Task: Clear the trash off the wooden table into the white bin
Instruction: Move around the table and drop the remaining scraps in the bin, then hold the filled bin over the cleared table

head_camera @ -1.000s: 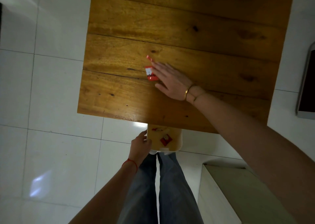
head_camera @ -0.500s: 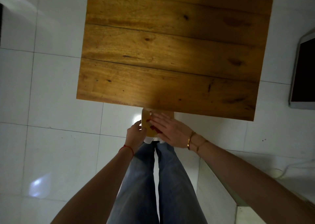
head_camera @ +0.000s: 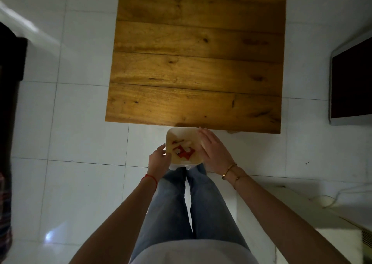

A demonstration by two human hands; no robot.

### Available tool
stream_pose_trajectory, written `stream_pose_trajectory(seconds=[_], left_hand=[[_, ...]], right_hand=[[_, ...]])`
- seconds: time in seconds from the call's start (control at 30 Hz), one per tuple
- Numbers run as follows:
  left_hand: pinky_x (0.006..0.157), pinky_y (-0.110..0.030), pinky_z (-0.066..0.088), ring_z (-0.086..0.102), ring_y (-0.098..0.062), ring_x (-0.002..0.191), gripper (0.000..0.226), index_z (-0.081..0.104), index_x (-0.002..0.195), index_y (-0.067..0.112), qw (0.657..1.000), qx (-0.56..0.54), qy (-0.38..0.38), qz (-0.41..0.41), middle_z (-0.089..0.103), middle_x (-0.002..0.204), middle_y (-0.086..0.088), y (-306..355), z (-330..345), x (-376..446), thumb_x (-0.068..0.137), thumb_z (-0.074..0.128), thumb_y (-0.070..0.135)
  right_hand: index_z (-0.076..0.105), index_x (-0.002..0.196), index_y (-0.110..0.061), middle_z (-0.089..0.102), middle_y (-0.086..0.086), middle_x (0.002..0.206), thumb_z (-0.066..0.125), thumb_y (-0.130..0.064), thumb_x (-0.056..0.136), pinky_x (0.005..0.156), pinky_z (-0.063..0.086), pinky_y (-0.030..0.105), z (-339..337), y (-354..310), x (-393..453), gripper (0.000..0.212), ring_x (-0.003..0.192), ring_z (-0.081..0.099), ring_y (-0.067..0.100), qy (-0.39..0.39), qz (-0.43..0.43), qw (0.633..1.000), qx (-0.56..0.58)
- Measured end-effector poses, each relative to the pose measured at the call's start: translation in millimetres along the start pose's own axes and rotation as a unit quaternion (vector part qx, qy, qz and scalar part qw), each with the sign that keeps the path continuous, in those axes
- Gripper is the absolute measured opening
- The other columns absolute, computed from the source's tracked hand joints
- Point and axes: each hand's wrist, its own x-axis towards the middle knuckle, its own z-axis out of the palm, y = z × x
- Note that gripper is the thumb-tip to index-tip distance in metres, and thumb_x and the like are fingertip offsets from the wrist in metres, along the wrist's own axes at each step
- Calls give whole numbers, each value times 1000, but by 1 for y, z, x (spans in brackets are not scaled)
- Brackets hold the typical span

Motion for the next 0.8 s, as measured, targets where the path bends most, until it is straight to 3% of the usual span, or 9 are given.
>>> stream_pose_trajectory(seconds=[0.13,0.2,0.3,0.47,0.67,0.8], left_hand=[[59,-13,45,55,-4,65,35,60,117,13,998,17,22,49,69,96,-10,25,-14,-20,87,43,14],[54,-11,38,53,-2,63,34,61,115,13,998,18,25,63,67,88,-7,39,-22,-27,86,43,13],[55,-14,38,54,-11,69,37,60,117,13,997,13,27,68,64,90,-7,60,-34,-34,84,44,10],[75,-27,42,55,-20,87,37,59,119,12,996,-22,36,84,63,97,-3,95,-50,-34,85,45,12],[69,-25,41,55,-21,82,33,60,115,7,992,-49,37,113,64,98,-8,151,-74,-3,86,46,10],[64,-22,41,53,-17,82,36,57,121,10,990,-57,46,122,61,98,-4,195,-89,32,87,48,16]], right_hand=[[32,146,-10,34,9,152,37,-28,101,116,29,34,-23,-11,-18,49,141,29,19,61,71,994,50],[34,145,-12,35,8,151,37,-29,100,115,30,35,-36,-15,-22,48,140,30,20,79,98,990,61],[35,145,-15,35,6,151,36,-27,100,114,30,36,-55,-20,-24,46,140,31,20,101,128,984,73],[36,144,-15,38,7,150,38,-28,100,110,33,40,-88,-24,-16,46,139,31,23,142,144,977,69],[39,142,-13,43,9,147,41,-27,100,108,39,42,-124,-24,21,45,138,35,26,154,151,976,36],[41,141,-13,44,8,146,41,-27,100,109,34,39,-145,-23,59,43,138,35,25,160,156,975,20]])
